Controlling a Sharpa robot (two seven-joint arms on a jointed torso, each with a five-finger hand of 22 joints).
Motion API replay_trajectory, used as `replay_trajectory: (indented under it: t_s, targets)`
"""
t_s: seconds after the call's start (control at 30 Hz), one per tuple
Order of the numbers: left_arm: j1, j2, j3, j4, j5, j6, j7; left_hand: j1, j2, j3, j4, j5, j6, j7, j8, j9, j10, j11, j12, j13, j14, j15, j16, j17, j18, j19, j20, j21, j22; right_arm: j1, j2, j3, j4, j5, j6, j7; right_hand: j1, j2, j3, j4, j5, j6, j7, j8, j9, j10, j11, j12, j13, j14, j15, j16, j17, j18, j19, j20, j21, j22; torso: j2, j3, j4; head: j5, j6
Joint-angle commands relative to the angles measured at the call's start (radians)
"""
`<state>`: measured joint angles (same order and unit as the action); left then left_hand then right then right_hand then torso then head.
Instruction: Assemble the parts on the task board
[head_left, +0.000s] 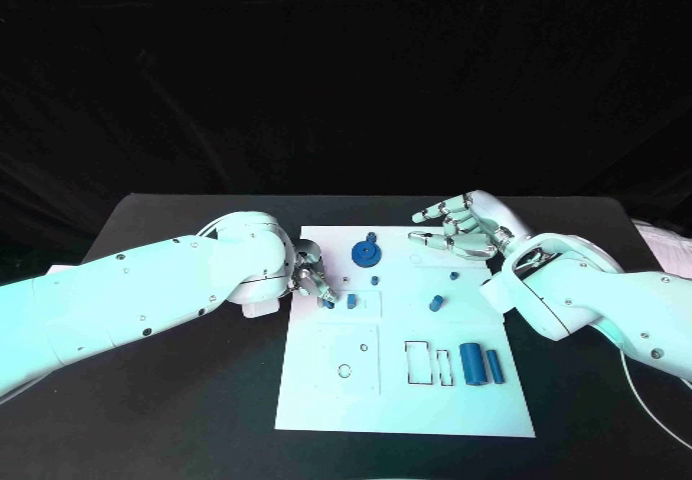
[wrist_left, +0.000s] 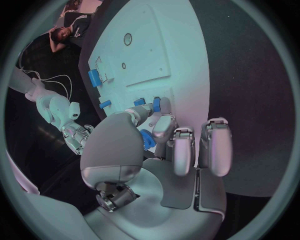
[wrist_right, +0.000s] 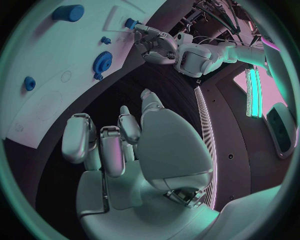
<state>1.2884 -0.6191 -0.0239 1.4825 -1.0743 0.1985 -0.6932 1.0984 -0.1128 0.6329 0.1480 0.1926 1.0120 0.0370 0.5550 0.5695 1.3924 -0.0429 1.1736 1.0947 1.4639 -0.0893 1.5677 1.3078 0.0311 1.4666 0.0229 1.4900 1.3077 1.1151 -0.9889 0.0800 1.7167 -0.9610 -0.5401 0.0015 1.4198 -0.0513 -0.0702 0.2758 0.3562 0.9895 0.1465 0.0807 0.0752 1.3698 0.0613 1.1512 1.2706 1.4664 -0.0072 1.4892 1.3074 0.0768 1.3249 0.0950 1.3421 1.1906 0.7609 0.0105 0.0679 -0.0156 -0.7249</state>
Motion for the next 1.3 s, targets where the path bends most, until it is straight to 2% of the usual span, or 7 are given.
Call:
replay_trajectory:
  t_s: [0.03,0.67,0.87,0.97,1.03,1.17,1.3]
  targets:
    - [-0.010,0.008,-0.008,0.002,0.017,0.042,-0.028,-0.017,0.001,-0.004,0.007,0.003,0.022,-0.016,-0.001,0.001,0.008,-0.003,0.006,0.003,0.107,-0.004,0.003,0.263,-0.008,0.058,-0.003,0.006,0.197,-0.001,0.002,0.000,0.001,-0.005,0.009,0.004,-0.003,0.004,-0.007,0.000,0.003,0.005,-0.003,0.004,0.000,0.001,-0.005,0.005,-0.002,0.070,-0.008,-0.002,0.112,0.009,-0.003,0.000,-0.004,0.001,0.000,0.0001,0.0005,0.000,-0.001]
    - [-0.009,0.015,-0.006,0.001,-0.017,0.019,-0.027,-0.085,-0.032,-0.054,0.025,0.001,0.044,-0.023,0.000,-0.024,0.017,-0.008,0.016,0.016,0.107,-0.008,0.003,0.263,-0.012,0.067,-0.007,0.018,0.209,-0.001,0.004,0.000,-0.001,-0.005,0.009,0.005,-0.002,0.004,-0.008,0.000,0.004,0.005,-0.003,0.004,0.000,0.001,-0.005,0.003,-0.003,0.070,-0.008,-0.003,0.111,0.009,-0.004,0.000,-0.004,0.000,0.000,-0.0003,0.0006,-0.001,-0.002]
    - [-0.009,0.013,-0.006,-0.003,-0.020,0.020,-0.032,-0.111,-0.048,-0.095,0.041,0.000,0.052,-0.024,0.002,-0.036,0.020,-0.009,0.019,0.019,0.107,-0.009,0.003,0.263,-0.013,0.068,-0.008,0.021,0.212,-0.001,0.004,0.000,-0.002,-0.004,0.009,0.005,-0.003,0.004,-0.009,0.000,0.004,0.005,-0.003,0.004,0.000,0.001,-0.005,0.003,-0.003,0.070,-0.008,-0.003,0.110,0.009,-0.004,0.000,-0.004,0.000,0.000,-0.0004,-0.0001,-0.001,-0.002]
    - [-0.009,0.011,-0.005,-0.003,-0.026,0.015,-0.034,-0.143,-0.069,-0.153,0.067,-0.003,0.059,-0.023,0.006,-0.042,0.023,-0.008,0.021,0.022,0.107,-0.008,0.003,0.263,-0.013,0.070,-0.008,0.023,0.215,-0.001,0.004,0.000,-0.002,-0.004,0.009,0.005,-0.003,0.004,-0.009,0.000,0.004,0.004,-0.003,0.004,0.000,0.000,-0.005,0.002,-0.004,0.070,-0.008,-0.003,0.110,0.009,-0.004,0.000,-0.005,-0.001,0.000,-0.0006,-0.0001,-0.001,-0.001]
    - [-0.009,0.009,-0.005,-0.003,-0.030,0.010,-0.035,-0.153,-0.070,-0.209,0.086,-0.003,0.062,-0.024,0.009,-0.050,0.024,-0.009,0.021,0.022,0.107,-0.009,0.003,0.263,-0.014,0.071,-0.008,0.024,0.216,-0.001,0.004,0.000,-0.002,-0.004,0.008,0.005,-0.003,0.004,-0.009,0.000,0.004,0.004,-0.003,0.004,0.000,0.000,-0.005,0.002,-0.004,0.070,-0.008,-0.003,0.110,0.009,-0.004,0.000,-0.005,-0.001,0.000,-0.0009,-0.0003,-0.002,0.000]
    - [-0.009,0.002,-0.004,-0.001,-0.037,-0.009,-0.034,-0.142,-0.060,-0.326,0.123,-0.005,0.062,-0.026,0.014,-0.069,0.025,-0.011,0.021,0.024,0.107,-0.012,0.003,0.263,-0.014,0.072,-0.010,0.025,0.218,-0.001,0.003,0.000,-0.002,-0.004,0.008,0.006,-0.003,0.004,-0.009,0.000,0.004,0.004,-0.003,0.004,0.000,0.000,-0.005,0.002,-0.004,0.070,-0.008,-0.003,0.110,0.009,-0.004,0.000,-0.005,-0.001,0.000,-0.0011,-0.0002,-0.002,-0.001]
    - [-0.010,-0.008,-0.003,0.004,-0.042,-0.028,-0.032,-0.134,-0.044,-0.381,0.139,-0.007,0.063,-0.026,0.020,-0.079,0.027,-0.012,0.023,0.027,0.107,-0.012,0.003,0.263,-0.015,0.074,-0.011,0.027,0.220,-0.001,0.003,0.000,-0.003,-0.004,0.008,0.006,-0.003,0.004,-0.009,0.000,0.004,0.004,-0.003,0.004,0.000,0.000,-0.005,0.002,-0.004,0.070,-0.008,-0.003,0.110,0.009,-0.004,0.000,-0.005,-0.001,0.001,-0.0014,0.0001,-0.005,-0.001]
